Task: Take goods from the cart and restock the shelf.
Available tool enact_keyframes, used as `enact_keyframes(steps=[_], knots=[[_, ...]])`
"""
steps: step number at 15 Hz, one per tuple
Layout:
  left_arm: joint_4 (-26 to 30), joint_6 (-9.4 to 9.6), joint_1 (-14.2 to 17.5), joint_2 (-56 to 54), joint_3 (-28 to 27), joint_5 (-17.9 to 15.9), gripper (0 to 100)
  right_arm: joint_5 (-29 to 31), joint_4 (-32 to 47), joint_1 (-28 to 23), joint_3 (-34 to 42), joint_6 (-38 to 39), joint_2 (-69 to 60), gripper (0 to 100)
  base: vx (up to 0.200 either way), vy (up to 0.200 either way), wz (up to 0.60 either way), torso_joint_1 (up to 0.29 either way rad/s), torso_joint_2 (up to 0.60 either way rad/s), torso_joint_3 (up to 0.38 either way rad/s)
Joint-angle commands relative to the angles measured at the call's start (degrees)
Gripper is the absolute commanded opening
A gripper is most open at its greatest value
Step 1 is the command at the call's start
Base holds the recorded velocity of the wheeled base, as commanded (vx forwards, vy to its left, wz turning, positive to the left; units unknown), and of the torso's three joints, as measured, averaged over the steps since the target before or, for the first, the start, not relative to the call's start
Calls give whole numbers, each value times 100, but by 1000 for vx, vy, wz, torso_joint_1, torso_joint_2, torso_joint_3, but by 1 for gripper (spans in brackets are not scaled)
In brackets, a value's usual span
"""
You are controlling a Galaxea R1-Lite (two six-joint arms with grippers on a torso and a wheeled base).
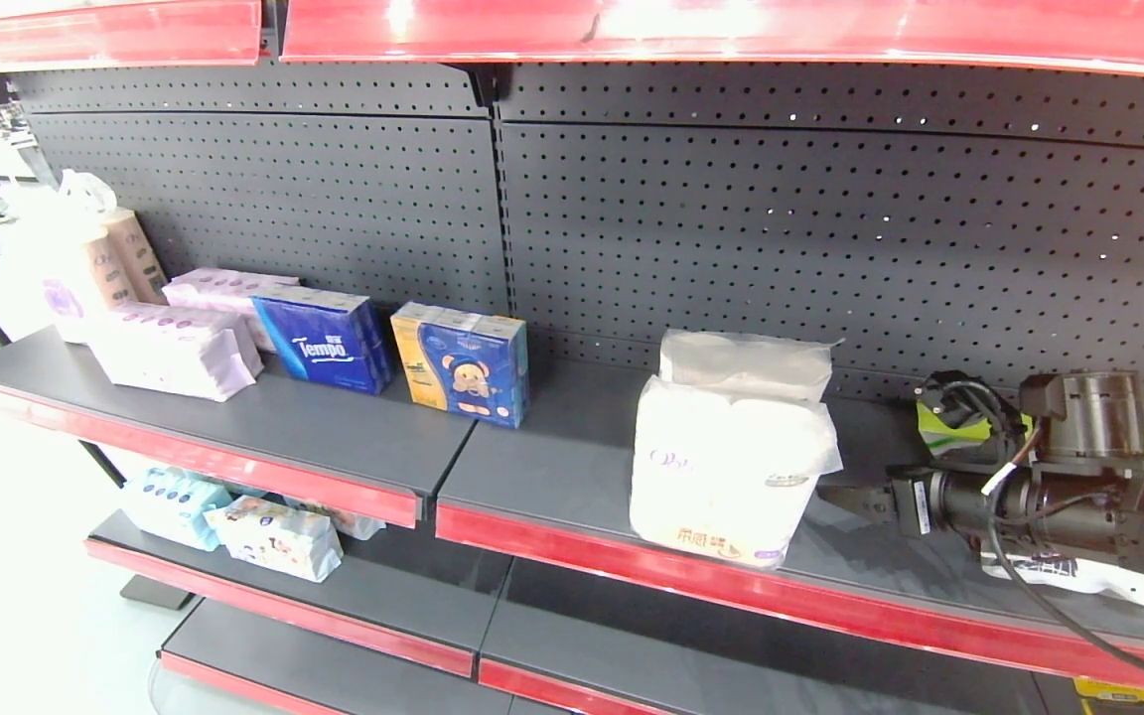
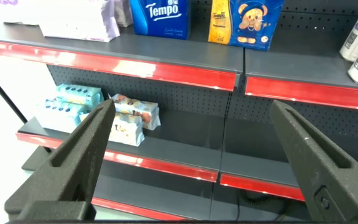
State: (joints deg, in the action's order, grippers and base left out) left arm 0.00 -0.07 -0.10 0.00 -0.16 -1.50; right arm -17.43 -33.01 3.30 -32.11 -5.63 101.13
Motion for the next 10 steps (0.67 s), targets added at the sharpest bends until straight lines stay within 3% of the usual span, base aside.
enact_keyframes(steps=[1, 10], knots=[[0, -1, 1, 0, 7, 1, 100, 29, -3, 74, -23, 45, 38, 100, 0, 0, 0, 0, 0, 0], [0, -1, 1, 0, -2, -8, 100, 38, -3, 179, -41, 80, 20, 100, 0, 0, 0, 0, 0, 0]])
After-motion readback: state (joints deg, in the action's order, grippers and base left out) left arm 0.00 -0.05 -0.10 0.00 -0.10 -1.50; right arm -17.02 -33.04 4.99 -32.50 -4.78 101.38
